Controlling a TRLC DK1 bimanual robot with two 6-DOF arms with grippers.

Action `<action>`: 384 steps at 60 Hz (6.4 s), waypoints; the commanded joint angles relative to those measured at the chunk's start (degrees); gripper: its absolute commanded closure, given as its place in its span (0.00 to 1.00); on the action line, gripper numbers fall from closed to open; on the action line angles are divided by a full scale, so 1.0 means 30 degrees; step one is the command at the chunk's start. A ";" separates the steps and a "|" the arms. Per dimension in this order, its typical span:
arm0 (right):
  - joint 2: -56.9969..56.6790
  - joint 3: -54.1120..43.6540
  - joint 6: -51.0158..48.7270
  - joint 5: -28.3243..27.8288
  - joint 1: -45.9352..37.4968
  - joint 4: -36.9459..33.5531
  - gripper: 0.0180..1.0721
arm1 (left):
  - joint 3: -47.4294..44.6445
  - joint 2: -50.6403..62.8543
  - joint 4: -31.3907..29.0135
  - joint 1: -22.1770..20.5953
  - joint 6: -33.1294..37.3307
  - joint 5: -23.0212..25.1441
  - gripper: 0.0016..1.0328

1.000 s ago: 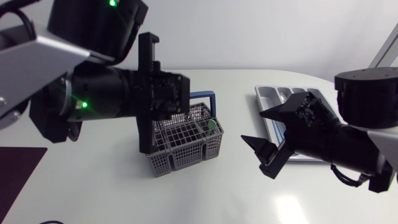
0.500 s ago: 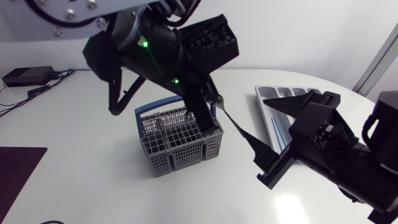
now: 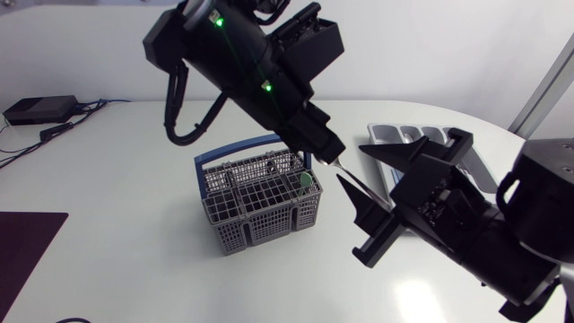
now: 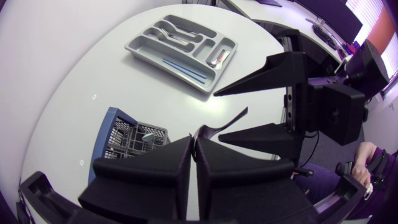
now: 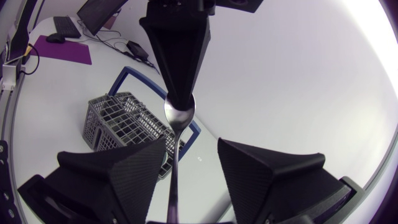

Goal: Unload the cutlery basket into the drawer organizer.

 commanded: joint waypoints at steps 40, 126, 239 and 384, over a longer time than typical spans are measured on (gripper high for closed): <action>0.1665 -0.0557 -0.0758 0.0346 -0.0080 0.1200 0.91 | 0.0640 0.0435 -0.0666 0.0669 -0.1082 0.1079 0.97; 0.2251 -0.1523 -0.8581 -1.6354 -1.8244 -0.3898 0.94 | -0.0766 0.0669 0.2615 0.2427 0.5217 0.0258 0.24; 1.1011 0.2959 -2.5250 -1.7496 -2.5949 -0.9962 0.33 | 0.0845 0.5855 0.1238 0.0698 2.3293 -0.4078 0.37; -0.5454 -0.1055 -0.4127 -1.1549 -1.0861 -0.9083 0.20 | -0.0620 -0.0473 0.3728 -0.1528 1.4739 -0.7388 0.97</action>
